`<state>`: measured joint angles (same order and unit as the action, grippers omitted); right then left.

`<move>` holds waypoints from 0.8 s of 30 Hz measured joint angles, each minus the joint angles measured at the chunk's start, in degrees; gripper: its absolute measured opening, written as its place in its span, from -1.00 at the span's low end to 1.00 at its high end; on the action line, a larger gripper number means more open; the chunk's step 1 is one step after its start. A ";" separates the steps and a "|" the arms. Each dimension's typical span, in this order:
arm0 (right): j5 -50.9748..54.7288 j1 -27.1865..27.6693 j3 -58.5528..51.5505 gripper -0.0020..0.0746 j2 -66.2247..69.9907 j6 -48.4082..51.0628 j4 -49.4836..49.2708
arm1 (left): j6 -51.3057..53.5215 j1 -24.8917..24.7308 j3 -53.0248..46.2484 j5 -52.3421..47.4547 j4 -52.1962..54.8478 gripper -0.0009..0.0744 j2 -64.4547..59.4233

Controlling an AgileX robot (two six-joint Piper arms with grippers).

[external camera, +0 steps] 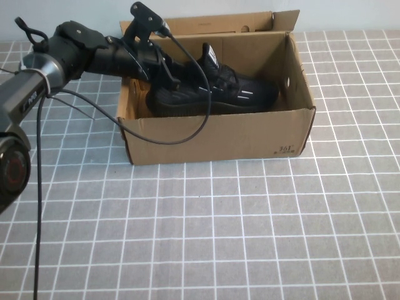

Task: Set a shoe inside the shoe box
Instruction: Place the shoe in the shoe box

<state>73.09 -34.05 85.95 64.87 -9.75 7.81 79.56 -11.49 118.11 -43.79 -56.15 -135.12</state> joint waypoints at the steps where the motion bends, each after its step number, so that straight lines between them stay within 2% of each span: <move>1: 0.00 0.00 0.00 -0.99 0.00 0.00 0.00 | 0.39 0.00 0.00 0.00 -0.10 -0.89 -0.05; 4: 0.00 0.00 0.00 -0.99 0.00 0.00 0.00 | 0.74 0.00 0.00 0.10 -0.67 -0.71 -0.14; 10: 0.00 0.00 0.00 -0.99 0.00 0.00 -0.74 | -2.00 0.00 0.16 -0.48 -1.30 0.19 -0.02; 13: 0.00 0.00 0.00 -0.99 0.00 0.00 -1.42 | -5.67 0.00 0.16 -0.37 0.07 0.37 1.06; 16: 0.00 0.00 0.00 -0.99 0.00 0.00 -1.51 | -9.04 0.00 0.25 -0.37 2.64 0.42 3.43; 19: 0.00 0.00 0.00 -0.99 0.00 0.00 -1.51 | -13.85 0.00 0.25 -0.72 6.33 0.36 6.57; 21: 0.00 0.00 0.00 -0.99 0.00 0.25 -1.51 | -18.13 0.00 0.25 -1.40 8.68 0.22 8.87; 24: 0.00 0.00 0.00 -0.99 0.00 0.66 -0.78 | -26.86 0.00 0.25 -3.11 12.64 -0.24 12.96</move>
<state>73.09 -34.05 85.95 64.87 -9.09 7.03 52.69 -11.49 118.37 -46.90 -43.51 -122.15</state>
